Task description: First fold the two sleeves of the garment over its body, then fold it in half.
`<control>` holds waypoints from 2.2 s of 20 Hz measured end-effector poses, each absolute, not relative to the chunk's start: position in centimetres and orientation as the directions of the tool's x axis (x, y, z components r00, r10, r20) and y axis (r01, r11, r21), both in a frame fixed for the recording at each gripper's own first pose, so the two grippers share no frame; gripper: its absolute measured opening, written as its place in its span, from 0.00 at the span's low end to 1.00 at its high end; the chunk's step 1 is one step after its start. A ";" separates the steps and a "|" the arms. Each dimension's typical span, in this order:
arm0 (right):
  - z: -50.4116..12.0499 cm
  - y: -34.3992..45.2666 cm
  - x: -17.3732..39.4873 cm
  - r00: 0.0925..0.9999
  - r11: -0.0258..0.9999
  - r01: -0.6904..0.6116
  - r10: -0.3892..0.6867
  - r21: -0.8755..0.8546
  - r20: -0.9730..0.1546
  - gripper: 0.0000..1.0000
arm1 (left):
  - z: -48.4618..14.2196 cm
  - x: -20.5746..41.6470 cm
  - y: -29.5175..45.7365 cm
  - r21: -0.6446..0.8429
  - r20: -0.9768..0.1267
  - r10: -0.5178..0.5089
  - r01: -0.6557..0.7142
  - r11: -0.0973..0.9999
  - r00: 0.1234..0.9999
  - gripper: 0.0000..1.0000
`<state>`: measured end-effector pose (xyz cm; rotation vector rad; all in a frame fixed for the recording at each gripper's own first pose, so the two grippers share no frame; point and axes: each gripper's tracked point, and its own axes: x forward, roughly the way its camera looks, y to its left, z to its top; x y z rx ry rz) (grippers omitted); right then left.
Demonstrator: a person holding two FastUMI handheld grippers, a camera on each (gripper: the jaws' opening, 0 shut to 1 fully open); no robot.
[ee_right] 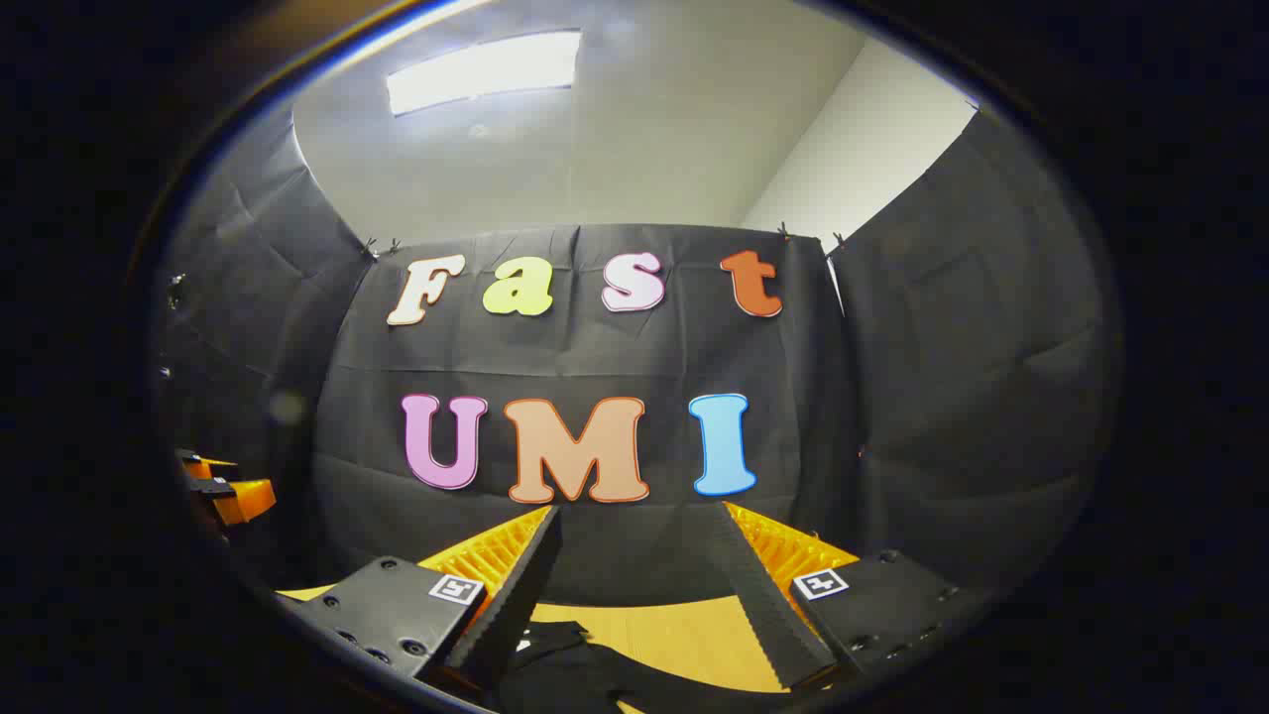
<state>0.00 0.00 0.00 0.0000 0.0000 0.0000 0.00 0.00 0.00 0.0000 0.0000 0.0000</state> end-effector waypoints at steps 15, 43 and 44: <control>-1.1 0.6 0.6 0.997 0.997 -0.064 0.062 -0.041 -0.044 0.94 | 1.1 -0.6 0.4 -0.001 0.007 0.036 -0.036 0.999 0.999 0.90; -2.3 -0.7 0.9 0.997 0.998 -0.022 0.018 -0.051 -0.076 0.97 | 1.2 -0.5 1.7 0.017 0.044 0.044 -0.044 0.999 0.998 0.90; -2.4 -0.9 1.0 0.997 0.998 -0.020 0.015 -0.055 -0.079 0.97 | 1.3 -0.5 1.7 0.018 0.044 0.045 -0.046 0.999 0.998 0.93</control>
